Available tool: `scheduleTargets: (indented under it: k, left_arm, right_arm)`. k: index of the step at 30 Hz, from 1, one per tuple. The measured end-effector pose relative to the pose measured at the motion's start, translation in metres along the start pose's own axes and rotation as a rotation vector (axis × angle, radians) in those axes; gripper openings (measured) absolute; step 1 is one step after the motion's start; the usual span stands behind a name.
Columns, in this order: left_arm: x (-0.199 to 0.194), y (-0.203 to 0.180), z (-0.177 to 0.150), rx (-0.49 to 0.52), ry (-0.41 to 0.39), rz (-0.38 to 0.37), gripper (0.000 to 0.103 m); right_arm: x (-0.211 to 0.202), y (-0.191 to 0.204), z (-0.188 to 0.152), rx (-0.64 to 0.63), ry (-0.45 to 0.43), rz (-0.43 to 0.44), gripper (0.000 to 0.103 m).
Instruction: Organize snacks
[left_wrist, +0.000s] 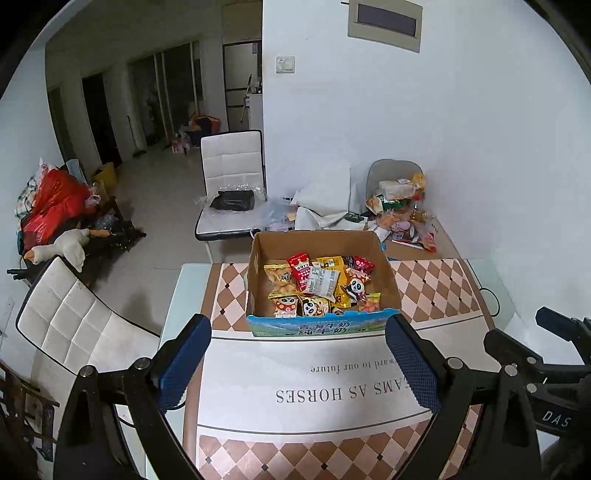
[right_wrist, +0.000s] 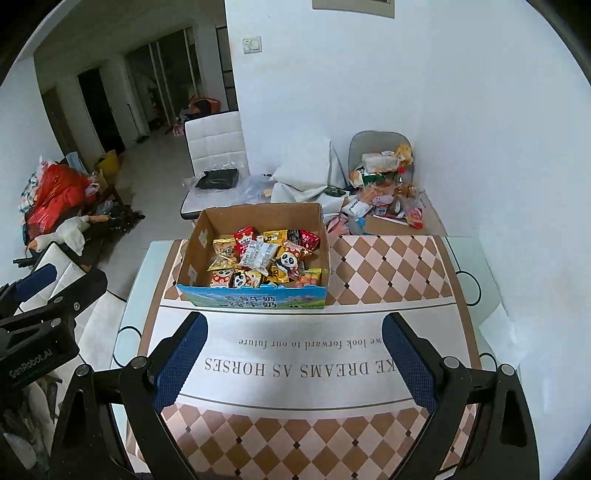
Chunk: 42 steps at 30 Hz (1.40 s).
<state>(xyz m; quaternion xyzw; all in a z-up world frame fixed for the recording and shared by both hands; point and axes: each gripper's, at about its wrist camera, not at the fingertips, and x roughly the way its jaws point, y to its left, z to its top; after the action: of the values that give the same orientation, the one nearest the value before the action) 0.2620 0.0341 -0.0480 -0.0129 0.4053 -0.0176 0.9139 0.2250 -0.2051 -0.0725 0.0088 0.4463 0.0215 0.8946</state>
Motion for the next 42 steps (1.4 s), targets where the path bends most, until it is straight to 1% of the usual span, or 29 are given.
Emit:
scheduleTargets:
  k: [2,4,5,6,12,17,20,26,32,42]
  left_arm:
    - [0.002,0.001,0.002,-0.009,-0.001,-0.003,0.096]
    - [0.008,0.001,0.003,-0.014,-0.001,-0.004,0.097]
    - [0.010,0.000,0.004,-0.012,-0.001,0.004,0.098]
    - [0.013,0.000,0.005,-0.011,-0.007,0.018,0.103]
    - [0.029,0.002,0.011,-0.028,-0.032,0.046,0.103]
    - [0.038,0.003,0.017,-0.035,-0.041,0.061,0.103]
    - [0.046,0.002,0.019,-0.023,-0.046,0.083,0.103]
    - [0.058,0.001,0.017,-0.023,-0.029,0.092,0.103]
    - [0.062,0.003,0.017,-0.034,-0.011,0.088,0.103]
    - [0.060,0.004,0.018,-0.039,-0.020,0.099,0.103]
  right_arm:
    - [0.001,0.001,0.000,0.000,-0.006,-0.003,0.098]
    - [0.003,0.000,0.002,0.003,-0.020,-0.012,0.100]
    - [0.006,0.000,0.005,0.003,-0.030,-0.016,0.101]
    - [0.007,0.000,0.007,0.002,-0.040,-0.022,0.101]
    - [0.026,-0.001,0.024,0.007,-0.078,-0.059,0.102]
    - [0.044,-0.001,0.034,0.011,-0.084,-0.074,0.102]
    - [0.053,0.000,0.039,0.009,-0.088,-0.080,0.102]
    - [0.069,0.000,0.046,0.012,-0.082,-0.085,0.102]
    - [0.072,0.002,0.048,0.005,-0.082,-0.092,0.102]
    - [0.074,0.000,0.052,0.005,-0.090,-0.085,0.102]
